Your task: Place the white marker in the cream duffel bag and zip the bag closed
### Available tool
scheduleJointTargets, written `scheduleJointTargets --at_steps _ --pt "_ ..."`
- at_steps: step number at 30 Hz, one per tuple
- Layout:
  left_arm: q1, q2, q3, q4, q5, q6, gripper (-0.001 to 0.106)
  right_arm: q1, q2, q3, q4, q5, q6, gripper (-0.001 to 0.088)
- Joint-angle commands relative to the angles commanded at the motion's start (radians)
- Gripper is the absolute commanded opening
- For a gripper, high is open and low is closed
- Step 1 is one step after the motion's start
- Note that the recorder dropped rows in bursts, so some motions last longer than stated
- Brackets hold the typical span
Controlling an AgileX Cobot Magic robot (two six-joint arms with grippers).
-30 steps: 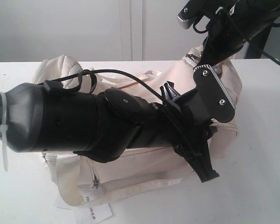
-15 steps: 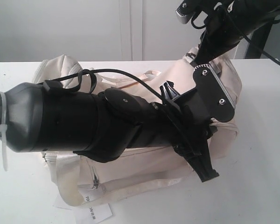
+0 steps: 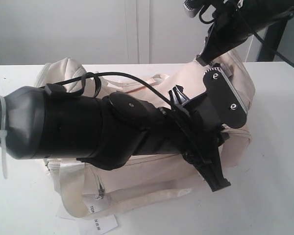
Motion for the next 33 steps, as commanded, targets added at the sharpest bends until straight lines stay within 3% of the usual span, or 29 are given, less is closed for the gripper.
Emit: scheduleJointTargets --at_steps 33 --pt "0.000 0.000 0.000 0.000 0.017 0.000 0.000 0.000 0.041 0.000 0.019 -0.260 0.000 0.0000"
